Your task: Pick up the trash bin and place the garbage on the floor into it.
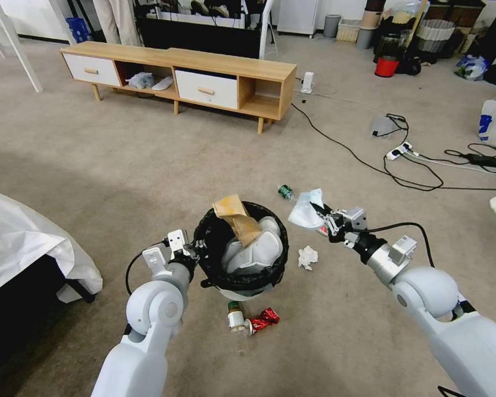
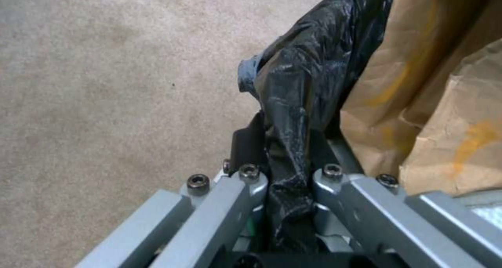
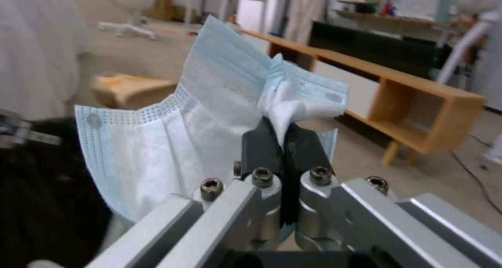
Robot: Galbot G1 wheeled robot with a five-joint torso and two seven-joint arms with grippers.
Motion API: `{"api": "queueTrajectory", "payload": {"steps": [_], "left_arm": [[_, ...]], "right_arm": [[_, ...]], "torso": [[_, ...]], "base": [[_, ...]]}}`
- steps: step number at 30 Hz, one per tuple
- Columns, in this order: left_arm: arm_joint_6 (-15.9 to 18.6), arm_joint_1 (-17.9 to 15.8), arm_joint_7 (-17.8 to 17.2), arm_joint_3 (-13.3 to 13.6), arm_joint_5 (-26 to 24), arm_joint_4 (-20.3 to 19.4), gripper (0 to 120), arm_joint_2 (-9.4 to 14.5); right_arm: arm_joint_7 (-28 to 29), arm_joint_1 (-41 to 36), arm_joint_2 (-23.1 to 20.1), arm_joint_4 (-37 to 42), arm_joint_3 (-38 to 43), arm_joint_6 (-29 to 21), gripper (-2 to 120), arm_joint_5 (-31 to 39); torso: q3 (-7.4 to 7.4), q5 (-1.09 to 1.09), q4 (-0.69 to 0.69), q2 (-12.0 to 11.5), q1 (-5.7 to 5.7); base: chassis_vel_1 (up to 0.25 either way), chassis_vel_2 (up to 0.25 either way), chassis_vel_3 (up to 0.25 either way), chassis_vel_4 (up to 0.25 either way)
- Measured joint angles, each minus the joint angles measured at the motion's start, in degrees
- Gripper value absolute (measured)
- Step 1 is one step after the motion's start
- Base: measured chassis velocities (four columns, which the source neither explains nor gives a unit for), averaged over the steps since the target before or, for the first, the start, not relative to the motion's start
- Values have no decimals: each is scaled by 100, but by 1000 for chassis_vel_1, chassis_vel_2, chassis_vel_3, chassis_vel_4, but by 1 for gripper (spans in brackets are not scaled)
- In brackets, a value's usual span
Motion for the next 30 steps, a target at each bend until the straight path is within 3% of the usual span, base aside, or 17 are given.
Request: {"api": "queueTrajectory", "payload": {"steps": [8, 30], "left_arm": [[33, -31, -41, 20, -87, 10, 4, -50], [56, 4, -65, 161, -233, -27, 4, -154]], "right_arm": [[-451, 348, -140, -2, -592, 247, 0, 144], [-591, 1057, -127, -301, -1668, 206, 0, 197]], "torso": [[0, -1, 0, 0, 0], [0, 0, 0, 0, 0]], "base": [[0, 0, 0, 0], [0, 0, 0, 0]]}}
